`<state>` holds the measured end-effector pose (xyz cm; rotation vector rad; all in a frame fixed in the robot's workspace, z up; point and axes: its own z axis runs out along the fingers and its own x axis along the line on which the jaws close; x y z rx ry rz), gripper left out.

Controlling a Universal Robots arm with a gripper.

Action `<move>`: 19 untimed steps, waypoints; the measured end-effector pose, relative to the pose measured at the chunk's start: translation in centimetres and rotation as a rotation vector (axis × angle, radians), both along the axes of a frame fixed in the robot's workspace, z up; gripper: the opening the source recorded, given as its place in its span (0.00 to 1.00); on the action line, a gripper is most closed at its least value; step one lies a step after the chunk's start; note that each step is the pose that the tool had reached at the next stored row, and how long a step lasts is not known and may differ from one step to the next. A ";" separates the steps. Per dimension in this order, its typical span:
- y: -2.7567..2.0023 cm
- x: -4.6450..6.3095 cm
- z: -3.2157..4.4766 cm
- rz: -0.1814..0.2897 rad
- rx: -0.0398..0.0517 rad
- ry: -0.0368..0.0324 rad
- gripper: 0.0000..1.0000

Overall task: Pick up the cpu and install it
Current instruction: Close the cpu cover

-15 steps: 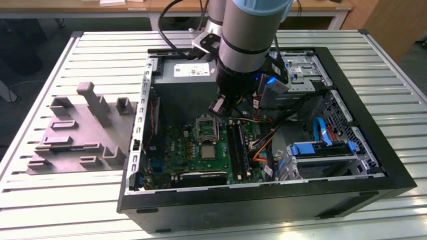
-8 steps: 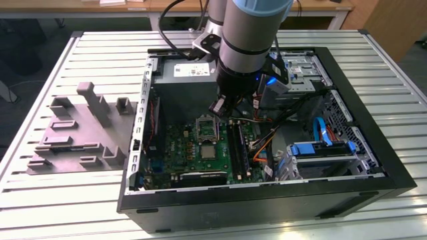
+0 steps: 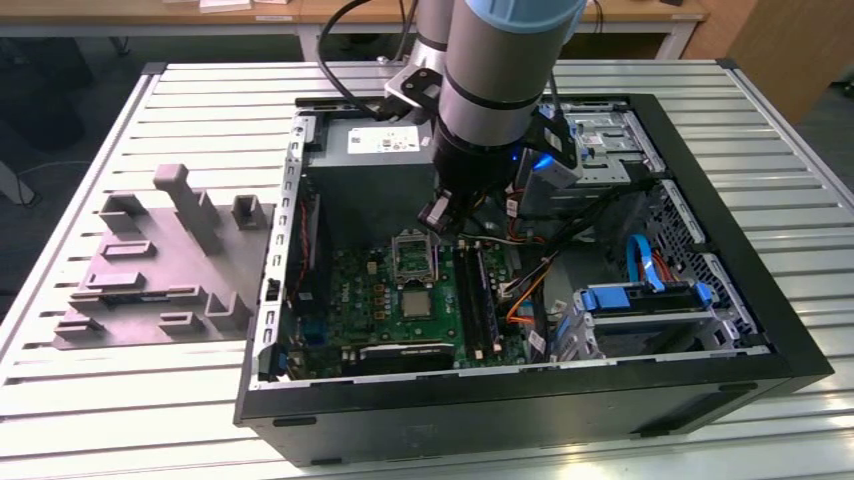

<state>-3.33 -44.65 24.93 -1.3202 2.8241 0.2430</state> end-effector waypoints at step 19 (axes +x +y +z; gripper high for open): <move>0.01 0.2 -1.47 0.056 0.0525 -0.0031 0.11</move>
